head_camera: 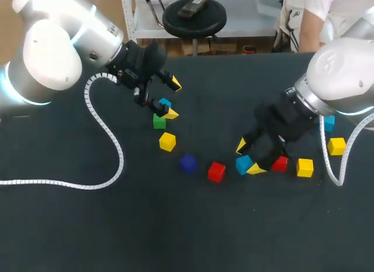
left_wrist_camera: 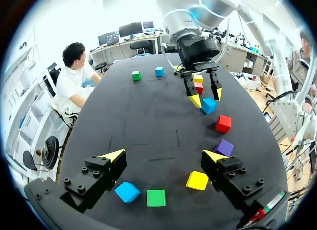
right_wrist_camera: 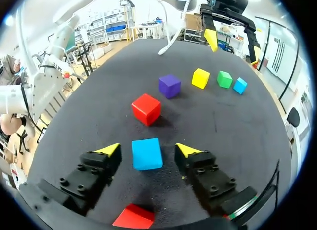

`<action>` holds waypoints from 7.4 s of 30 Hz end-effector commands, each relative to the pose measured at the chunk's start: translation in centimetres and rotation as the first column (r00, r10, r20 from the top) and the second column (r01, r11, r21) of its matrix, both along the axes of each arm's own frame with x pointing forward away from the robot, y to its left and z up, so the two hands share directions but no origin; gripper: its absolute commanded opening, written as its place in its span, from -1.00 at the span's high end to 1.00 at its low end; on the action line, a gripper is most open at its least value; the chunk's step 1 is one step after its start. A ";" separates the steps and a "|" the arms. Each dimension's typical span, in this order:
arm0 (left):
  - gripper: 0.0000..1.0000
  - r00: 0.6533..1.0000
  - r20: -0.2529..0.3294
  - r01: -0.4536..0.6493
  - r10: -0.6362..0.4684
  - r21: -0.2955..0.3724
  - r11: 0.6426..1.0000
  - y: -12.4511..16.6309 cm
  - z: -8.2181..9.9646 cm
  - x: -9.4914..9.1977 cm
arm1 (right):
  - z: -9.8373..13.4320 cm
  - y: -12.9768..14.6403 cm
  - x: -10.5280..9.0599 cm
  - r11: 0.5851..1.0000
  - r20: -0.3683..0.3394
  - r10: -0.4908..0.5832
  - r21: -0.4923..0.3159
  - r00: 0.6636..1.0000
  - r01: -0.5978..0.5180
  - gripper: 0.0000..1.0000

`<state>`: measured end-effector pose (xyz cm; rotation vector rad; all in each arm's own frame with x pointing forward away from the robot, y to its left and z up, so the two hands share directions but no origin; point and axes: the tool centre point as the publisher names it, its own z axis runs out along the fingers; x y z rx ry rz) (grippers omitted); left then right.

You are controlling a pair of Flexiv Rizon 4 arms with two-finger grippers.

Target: Place the blue cubes, place green cubes on the blue cubes, place the yellow cubes on the green cubes, then place the red cubes on the yellow cubes, and place purple cube on the red cubes.

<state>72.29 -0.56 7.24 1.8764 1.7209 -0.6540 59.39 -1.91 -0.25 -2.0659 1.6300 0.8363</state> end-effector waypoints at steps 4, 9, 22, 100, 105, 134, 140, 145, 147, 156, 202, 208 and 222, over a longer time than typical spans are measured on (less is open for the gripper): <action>-1.00 1.000 0.001 0.002 -0.002 -0.003 1.000 0.1 -0.1 0.1 | -0.5 0.6 -0.5 1.000 -0.005 0.012 -0.021 1.000 -0.012 1.00; -1.00 1.000 0.001 0.002 -0.002 -0.003 1.000 0.1 -0.1 0.1 | 0.4 1.2 -1.2 1.000 -0.005 -0.004 -0.003 1.000 0.004 1.00; -1.00 1.000 0.001 0.002 -0.002 -0.003 1.000 0.1 -0.1 0.1 | 0.8 2.5 -0.7 0.993 -0.028 -0.102 -0.062 0.994 0.100 1.00; -1.00 1.000 0.001 0.002 -0.002 -0.003 1.000 0.1 -0.1 0.1 | -0.7 -1.1 3.5 0.989 -0.030 -0.144 0.043 0.989 0.145 -0.87; -1.00 1.000 0.001 0.002 -0.002 -0.003 1.000 0.1 -0.1 0.1 | -0.9 -0.4 3.5 0.991 -0.031 -0.127 0.036 0.991 0.128 -0.36; -1.00 1.000 0.001 0.002 -0.002 -0.003 1.000 0.1 -0.1 0.1 | -0.5 2.0 3.0 0.996 0.002 -0.086 0.022 0.996 0.086 1.00; -1.00 1.000 0.001 0.002 -0.002 -0.003 1.000 0.1 -0.1 0.1 | -0.8 2.3 3.6 0.992 0.000 -0.126 0.021 0.992 0.126 1.00; -1.00 1.000 0.001 0.002 -0.002 -0.003 1.000 0.1 -0.1 0.1 | -0.9 2.0 3.8 0.991 0.001 -0.129 0.024 0.992 0.129 0.16; -1.00 1.000 0.001 0.002 -0.002 -0.003 1.000 0.1 -0.1 0.1 | -0.7 1.9 3.8 0.992 0.004 -0.127 0.024 0.992 0.126 -1.00; -1.00 1.000 0.001 0.002 -0.002 -0.003 1.000 0.1 -0.1 0.1 | -0.2 0.8 4.0 0.988 0.009 -0.151 0.043 0.988 0.150 -1.00; -1.00 1.000 0.001 0.002 -0.002 -0.003 1.000 0.1 -0.1 0.1 | 1.0 2.3 1.5 0.994 -0.053 -0.108 0.026 0.993 0.109 1.00; -1.00 1.000 0.001 0.002 -0.002 -0.003 1.000 0.1 -0.1 0.1 | 3.4 3.4 0.3 0.989 -0.041 -0.138 0.043 0.990 0.140 1.00; -1.00 1.000 0.001 0.002 -0.002 -0.003 1.000 0.1 -0.1 0.1 | 6.5 2.6 2.5 0.968 -0.010 -0.249 0.039 0.969 0.249 1.00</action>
